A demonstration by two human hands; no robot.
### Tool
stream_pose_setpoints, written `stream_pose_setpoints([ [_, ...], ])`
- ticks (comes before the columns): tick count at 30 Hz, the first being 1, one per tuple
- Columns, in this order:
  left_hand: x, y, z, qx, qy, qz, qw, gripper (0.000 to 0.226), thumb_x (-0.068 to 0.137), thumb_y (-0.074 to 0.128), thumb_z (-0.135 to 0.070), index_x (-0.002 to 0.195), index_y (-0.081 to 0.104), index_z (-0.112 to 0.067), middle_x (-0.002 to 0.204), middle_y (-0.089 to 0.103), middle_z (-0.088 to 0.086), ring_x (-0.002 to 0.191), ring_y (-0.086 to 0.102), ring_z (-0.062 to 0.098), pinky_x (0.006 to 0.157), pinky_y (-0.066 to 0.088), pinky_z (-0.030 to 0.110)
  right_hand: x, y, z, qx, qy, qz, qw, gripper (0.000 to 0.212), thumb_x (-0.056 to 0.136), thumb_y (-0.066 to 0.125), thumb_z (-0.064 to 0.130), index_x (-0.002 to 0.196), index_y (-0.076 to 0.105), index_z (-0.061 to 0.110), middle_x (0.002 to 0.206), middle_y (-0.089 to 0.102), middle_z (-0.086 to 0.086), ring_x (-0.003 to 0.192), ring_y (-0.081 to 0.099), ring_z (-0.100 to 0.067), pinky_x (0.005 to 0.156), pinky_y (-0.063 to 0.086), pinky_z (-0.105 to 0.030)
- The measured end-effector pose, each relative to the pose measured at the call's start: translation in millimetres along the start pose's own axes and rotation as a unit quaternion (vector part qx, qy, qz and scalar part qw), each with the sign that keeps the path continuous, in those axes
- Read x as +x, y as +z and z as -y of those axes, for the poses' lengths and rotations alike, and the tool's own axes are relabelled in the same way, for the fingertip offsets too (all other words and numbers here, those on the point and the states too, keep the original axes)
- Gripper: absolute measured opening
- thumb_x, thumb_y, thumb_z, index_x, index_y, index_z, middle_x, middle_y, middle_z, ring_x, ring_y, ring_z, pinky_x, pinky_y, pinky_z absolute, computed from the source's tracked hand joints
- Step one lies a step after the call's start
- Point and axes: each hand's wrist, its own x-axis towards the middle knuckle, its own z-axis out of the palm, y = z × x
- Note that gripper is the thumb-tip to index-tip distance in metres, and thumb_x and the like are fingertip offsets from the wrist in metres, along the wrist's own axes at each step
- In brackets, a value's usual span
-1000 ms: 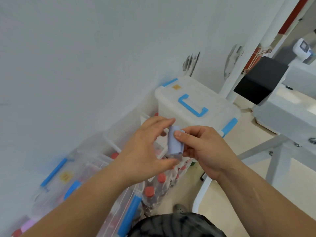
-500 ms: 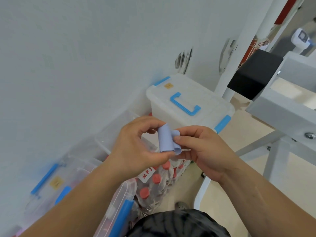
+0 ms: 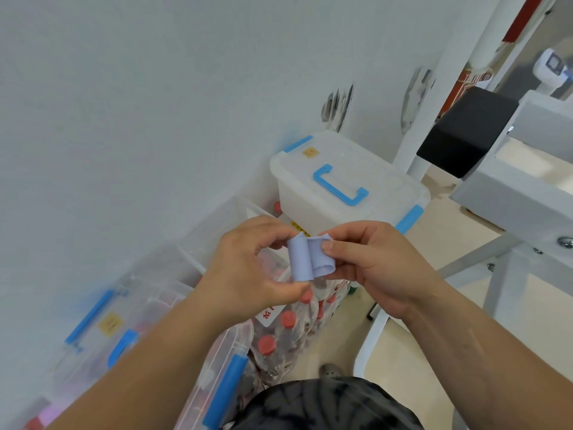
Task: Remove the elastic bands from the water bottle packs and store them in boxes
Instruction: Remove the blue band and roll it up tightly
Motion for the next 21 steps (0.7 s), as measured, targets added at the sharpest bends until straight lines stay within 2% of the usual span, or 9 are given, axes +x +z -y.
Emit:
stream_pose_setpoints([
  [5, 5, 4, -4, 0.01, 0.035, 0.007, 0.999, 0.054, 0.058, 0.095, -0.017, 0.107, 0.074, -0.009, 0.099, 0.067, 0.0, 0.089, 0.065, 0.015, 0.076, 0.058, 0.03, -7, 4, 7, -0.048, -0.049, -0.004, 0.998, 0.01, 0.09, 0.075, 0.007, 0.098, 0.081, 0.008, 0.087, 0.08, -0.015, 0.077, 0.077, -0.024, 0.07, 0.063, -0.03],
  [8, 3, 6, -6, -0.02, 0.039, -0.001, 0.999, 0.055, 0.06, 0.094, -0.014, 0.11, 0.073, -0.006, 0.106, 0.065, 0.002, 0.093, 0.066, 0.016, 0.079, 0.059, 0.028, -11, 9, 8, -0.06, -0.075, -0.035, 0.995, 0.007, 0.091, 0.075, 0.015, 0.09, 0.082, 0.012, 0.078, 0.079, -0.011, 0.067, 0.073, -0.019, 0.064, 0.059, -0.027],
  [11, 0, 9, -7, -0.081, 0.019, -0.006, 0.997, 0.06, 0.06, 0.094, -0.008, 0.115, 0.071, -0.005, 0.115, 0.065, 0.004, 0.103, 0.068, 0.019, 0.085, 0.059, 0.03, -12, 14, 4, -0.044, -0.088, -0.071, 0.993, 0.021, 0.095, 0.071, 0.021, 0.078, 0.08, 0.012, 0.066, 0.073, -0.005, 0.058, 0.066, -0.012, 0.058, 0.054, -0.021],
  [13, -2, 10, -7, -0.114, -0.007, 0.002, 0.993, 0.062, 0.061, 0.094, -0.005, 0.119, 0.07, -0.007, 0.117, 0.069, 0.003, 0.104, 0.07, 0.021, 0.087, 0.06, 0.034, -15, 16, 3, -0.029, -0.094, -0.083, 0.992, 0.024, 0.097, 0.069, 0.021, 0.078, 0.079, 0.01, 0.065, 0.072, -0.003, 0.057, 0.066, -0.011, 0.058, 0.053, -0.02],
  [16, -4, 9, -7, -0.171, -0.073, 0.02, 0.982, 0.063, 0.063, 0.092, -0.005, 0.121, 0.07, -0.016, 0.109, 0.075, -0.007, 0.096, 0.075, 0.013, 0.084, 0.062, 0.033, -19, 16, 4, -0.028, -0.101, -0.072, 0.992, 0.018, 0.096, 0.069, 0.02, 0.087, 0.081, 0.012, 0.075, 0.076, -0.009, 0.067, 0.068, -0.015, 0.064, 0.057, -0.024],
  [19, -4, 7, -5, -0.176, -0.093, 0.033, 0.98, 0.063, 0.064, 0.092, -0.01, 0.122, 0.07, -0.021, 0.105, 0.076, -0.012, 0.093, 0.075, 0.01, 0.086, 0.061, 0.032, -23, 14, 3, -0.036, -0.1, -0.051, 0.993, 0.016, 0.097, 0.067, 0.017, 0.097, 0.082, 0.013, 0.087, 0.078, -0.013, 0.078, 0.07, -0.022, 0.078, 0.063, -0.037],
  [21, -4, 6, -6, -0.191, -0.091, 0.043, 0.976, 0.064, 0.065, 0.092, -0.01, 0.124, 0.07, -0.024, 0.108, 0.076, -0.011, 0.095, 0.075, 0.012, 0.086, 0.061, 0.035, -26, 14, 3, -0.018, -0.099, -0.034, 0.994, 0.013, 0.094, 0.069, 0.01, 0.099, 0.08, 0.009, 0.092, 0.078, -0.018, 0.083, 0.073, -0.029, 0.08, 0.064, -0.042],
])
